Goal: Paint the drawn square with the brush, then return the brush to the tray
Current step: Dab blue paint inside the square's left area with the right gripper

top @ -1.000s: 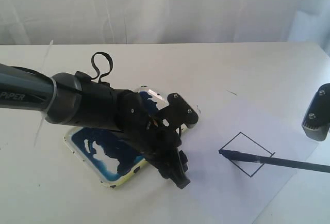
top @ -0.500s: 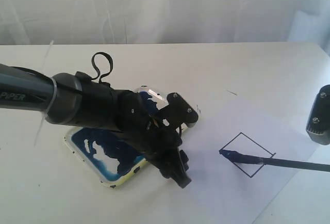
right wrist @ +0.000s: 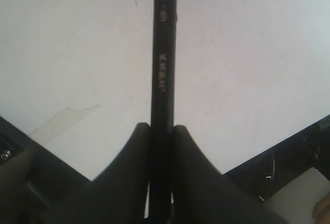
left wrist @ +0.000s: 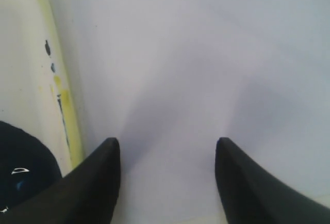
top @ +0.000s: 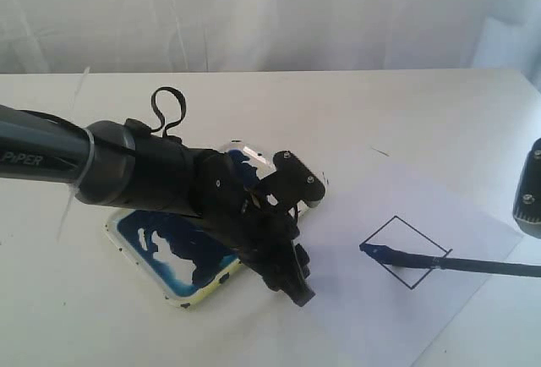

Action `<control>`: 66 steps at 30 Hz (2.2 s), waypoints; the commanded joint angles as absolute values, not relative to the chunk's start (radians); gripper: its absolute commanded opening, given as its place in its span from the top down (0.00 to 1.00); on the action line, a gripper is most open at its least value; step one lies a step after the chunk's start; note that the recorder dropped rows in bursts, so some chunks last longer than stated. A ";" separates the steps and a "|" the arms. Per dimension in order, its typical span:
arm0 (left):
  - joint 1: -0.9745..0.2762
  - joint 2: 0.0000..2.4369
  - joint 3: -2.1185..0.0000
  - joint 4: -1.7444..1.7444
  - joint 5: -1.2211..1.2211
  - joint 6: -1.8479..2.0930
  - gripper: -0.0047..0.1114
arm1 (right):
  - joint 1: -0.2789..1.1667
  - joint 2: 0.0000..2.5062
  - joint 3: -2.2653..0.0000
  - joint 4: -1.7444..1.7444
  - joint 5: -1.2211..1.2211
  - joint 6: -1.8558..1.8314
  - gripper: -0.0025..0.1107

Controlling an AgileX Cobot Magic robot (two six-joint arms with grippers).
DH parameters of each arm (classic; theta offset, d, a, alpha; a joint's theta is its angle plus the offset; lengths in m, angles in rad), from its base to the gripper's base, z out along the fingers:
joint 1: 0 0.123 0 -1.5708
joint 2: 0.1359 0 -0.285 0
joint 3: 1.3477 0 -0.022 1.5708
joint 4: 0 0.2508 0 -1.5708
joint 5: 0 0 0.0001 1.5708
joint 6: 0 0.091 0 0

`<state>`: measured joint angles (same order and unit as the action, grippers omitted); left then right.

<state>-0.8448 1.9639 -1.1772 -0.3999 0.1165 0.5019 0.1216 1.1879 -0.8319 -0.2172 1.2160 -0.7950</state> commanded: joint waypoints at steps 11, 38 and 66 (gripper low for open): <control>-0.849 1.980 -1.165 -0.403 0.148 0.489 0.45 | 0.119 1.179 -0.827 -0.184 1.221 -0.804 0.98; -0.849 1.980 -1.165 -0.403 0.157 0.489 0.45 | 0.119 1.240 -0.827 -0.146 1.157 -0.636 0.98; -0.849 1.980 -1.165 -0.403 0.157 0.489 0.45 | 0.119 1.249 -0.827 -0.207 1.163 -0.570 0.98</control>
